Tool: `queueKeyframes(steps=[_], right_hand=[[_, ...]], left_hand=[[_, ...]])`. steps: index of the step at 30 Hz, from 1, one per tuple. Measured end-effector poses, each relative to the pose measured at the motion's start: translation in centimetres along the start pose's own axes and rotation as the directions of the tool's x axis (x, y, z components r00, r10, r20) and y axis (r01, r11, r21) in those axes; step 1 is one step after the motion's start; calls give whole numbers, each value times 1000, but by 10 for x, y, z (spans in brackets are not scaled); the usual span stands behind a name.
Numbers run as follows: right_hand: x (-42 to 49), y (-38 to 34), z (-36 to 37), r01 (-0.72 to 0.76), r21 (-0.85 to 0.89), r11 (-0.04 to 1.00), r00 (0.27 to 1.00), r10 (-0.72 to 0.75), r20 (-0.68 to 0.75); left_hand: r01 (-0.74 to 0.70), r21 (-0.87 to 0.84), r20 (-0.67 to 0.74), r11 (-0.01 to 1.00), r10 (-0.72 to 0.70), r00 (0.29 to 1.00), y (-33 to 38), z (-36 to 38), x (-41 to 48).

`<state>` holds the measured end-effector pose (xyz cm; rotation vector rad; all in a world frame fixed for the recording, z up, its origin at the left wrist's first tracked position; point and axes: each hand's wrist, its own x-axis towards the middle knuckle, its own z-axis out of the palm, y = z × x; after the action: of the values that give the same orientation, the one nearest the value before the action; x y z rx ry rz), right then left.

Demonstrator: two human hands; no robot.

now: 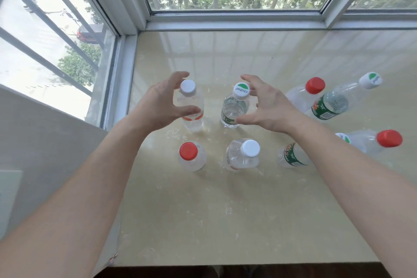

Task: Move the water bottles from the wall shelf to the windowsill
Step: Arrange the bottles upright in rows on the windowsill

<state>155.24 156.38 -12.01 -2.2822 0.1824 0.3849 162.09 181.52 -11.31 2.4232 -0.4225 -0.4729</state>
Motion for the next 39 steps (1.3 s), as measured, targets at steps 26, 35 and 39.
queueKeyframes(steps=[26, 35, 39], right_hand=[[-89, 183, -207, -84, -106, 991, 987, 68, -147], [-42, 194, -161, -64, -7, 998, 982, 62, -176], [-32, 198, -147, -64, -45, 997, 960, 49, -275]], left_hand=[[101, 195, -198, 976, -62, 978, 231, 126, 4], [250, 21, -180, 968, -242, 953, 226, 175, 40], [228, -2, -222, 974, -223, 949, 224, 182, 47]])
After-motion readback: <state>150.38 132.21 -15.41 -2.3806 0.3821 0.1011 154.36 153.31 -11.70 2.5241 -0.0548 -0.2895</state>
